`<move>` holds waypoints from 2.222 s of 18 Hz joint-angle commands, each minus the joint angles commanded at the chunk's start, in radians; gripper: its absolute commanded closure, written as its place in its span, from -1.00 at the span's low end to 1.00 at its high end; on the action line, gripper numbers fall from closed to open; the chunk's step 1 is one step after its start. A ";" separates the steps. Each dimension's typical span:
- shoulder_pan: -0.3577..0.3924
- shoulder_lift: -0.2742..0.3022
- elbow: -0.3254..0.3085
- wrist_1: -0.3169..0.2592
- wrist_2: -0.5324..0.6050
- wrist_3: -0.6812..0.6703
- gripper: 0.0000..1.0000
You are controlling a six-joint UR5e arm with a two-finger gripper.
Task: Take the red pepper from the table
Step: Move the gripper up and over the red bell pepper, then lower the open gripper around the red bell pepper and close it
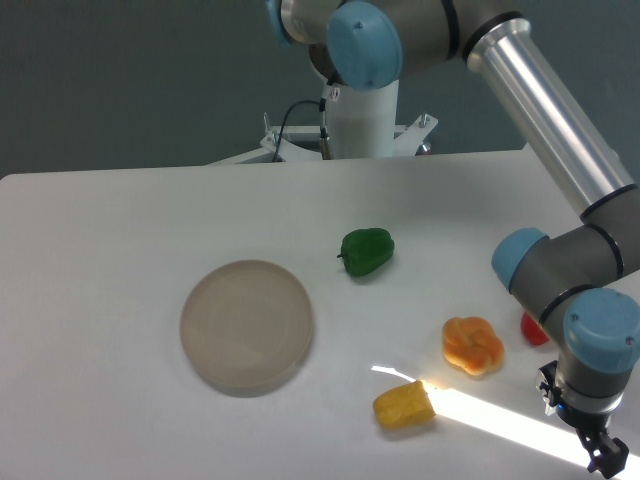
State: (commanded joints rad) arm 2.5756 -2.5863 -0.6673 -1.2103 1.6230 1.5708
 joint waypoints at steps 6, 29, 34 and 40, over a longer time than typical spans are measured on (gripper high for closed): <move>-0.002 0.018 -0.008 -0.002 -0.032 -0.002 -1.00; 0.118 0.302 -0.409 -0.014 0.078 0.107 -1.00; 0.133 0.331 -0.485 -0.009 0.061 0.084 -1.00; 0.152 0.357 -0.574 -0.008 -0.012 0.015 -1.00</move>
State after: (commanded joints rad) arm 2.7274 -2.2289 -1.2409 -1.2180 1.6107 1.5862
